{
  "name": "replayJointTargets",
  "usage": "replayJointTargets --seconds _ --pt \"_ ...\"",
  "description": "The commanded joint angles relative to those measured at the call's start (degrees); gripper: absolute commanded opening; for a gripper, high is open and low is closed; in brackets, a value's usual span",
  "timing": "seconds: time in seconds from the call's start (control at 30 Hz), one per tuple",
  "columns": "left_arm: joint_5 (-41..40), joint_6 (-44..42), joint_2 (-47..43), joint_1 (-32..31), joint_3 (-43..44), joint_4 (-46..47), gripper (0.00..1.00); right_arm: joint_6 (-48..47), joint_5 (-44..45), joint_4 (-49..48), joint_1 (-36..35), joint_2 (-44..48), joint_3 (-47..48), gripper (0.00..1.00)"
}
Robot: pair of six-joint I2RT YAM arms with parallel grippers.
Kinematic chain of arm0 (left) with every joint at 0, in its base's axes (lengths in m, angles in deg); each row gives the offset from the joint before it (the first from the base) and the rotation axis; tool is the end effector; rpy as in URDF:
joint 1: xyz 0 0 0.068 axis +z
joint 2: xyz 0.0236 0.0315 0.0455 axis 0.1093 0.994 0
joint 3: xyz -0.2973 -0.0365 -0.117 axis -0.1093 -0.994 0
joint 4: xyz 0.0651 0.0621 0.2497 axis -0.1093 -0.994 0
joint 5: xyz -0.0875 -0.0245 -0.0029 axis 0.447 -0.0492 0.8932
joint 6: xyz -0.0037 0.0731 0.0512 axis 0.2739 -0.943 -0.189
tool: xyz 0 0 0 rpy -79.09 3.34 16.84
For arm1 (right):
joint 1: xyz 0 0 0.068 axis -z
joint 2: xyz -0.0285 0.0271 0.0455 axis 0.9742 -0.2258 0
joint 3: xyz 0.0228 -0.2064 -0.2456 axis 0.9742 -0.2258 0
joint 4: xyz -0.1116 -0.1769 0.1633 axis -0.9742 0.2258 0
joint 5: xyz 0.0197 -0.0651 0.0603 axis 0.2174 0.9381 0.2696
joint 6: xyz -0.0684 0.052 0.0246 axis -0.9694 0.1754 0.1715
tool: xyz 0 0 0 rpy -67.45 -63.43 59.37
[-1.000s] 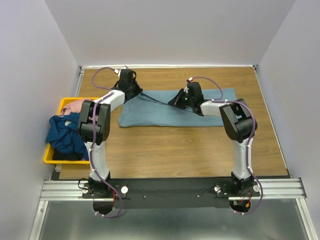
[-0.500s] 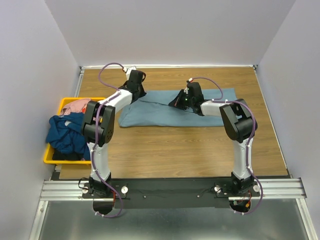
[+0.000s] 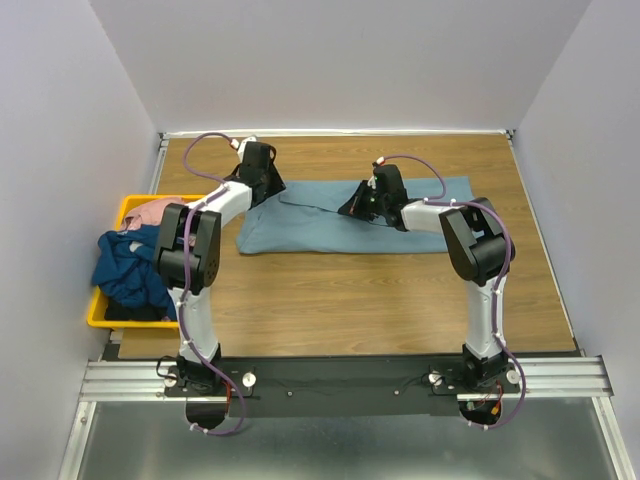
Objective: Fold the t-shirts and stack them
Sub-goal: Fold the tshirt
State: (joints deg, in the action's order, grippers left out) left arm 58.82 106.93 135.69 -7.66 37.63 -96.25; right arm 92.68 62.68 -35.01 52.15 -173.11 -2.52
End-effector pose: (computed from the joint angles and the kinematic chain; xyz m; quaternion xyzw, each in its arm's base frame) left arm 0.4889 -0.1122 0.2080 -0.2125 0.8838 -0.1363 0.3939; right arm 0.4599 0.2382 0.1470 0.0738 0.8767 0.3649 0.3046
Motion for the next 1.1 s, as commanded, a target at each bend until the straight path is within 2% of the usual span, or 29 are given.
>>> replayJointTargets --seconds 0.0,0.23,0.4,0.43,0.47,0.57,0.63,0.67,0.93,1.07 --pt "4.4 1.7 2.1 0.0 0.0 1.9 0.49 -1.3 -0.5 1.4 -0.3 0.4 1.4 0.01" --pt "6.1 2.0 4.4 0.0 -0.1 3.0 0.47 -1.0 -1.0 1.5 -0.3 -0.2 2.0 0.01" --pt "6.1 2.8 5.9 0.0 0.6 3.0 0.38 -1.0 -1.0 1.6 -0.3 0.4 1.7 0.01" --pt "6.0 3.0 5.8 0.0 0.9 3.0 0.33 -1.2 -0.8 1.8 -0.3 0.8 1.7 0.01" --pt "6.0 3.0 5.8 0.1 1.1 3.1 0.32 -1.6 -0.8 1.9 -0.3 1.1 1.9 0.01" --pt "6.1 3.0 5.3 0.3 2.2 3.0 0.15 -2.2 -0.7 2.7 -0.3 1.6 2.6 0.01" --pt "6.0 3.0 4.7 0.5 3.0 2.8 0.08 -2.3 -0.8 3.0 -0.3 1.8 3.3 0.01" --pt "6.1 2.9 4.6 0.5 3.3 2.5 0.0 -2.5 -0.8 3.1 -0.3 1.9 3.4 0.01" --pt "5.9 1.2 1.8 0.6 5.0 -1.8 0.0 -2.9 -1.4 4.5 -0.3 3.3 4.1 0.01" --pt "3.1 -0.6 0.7 0.6 6.1 -5.8 0.0 -3.1 -2.0 6.3 -0.3 4.0 4.3 0.02"
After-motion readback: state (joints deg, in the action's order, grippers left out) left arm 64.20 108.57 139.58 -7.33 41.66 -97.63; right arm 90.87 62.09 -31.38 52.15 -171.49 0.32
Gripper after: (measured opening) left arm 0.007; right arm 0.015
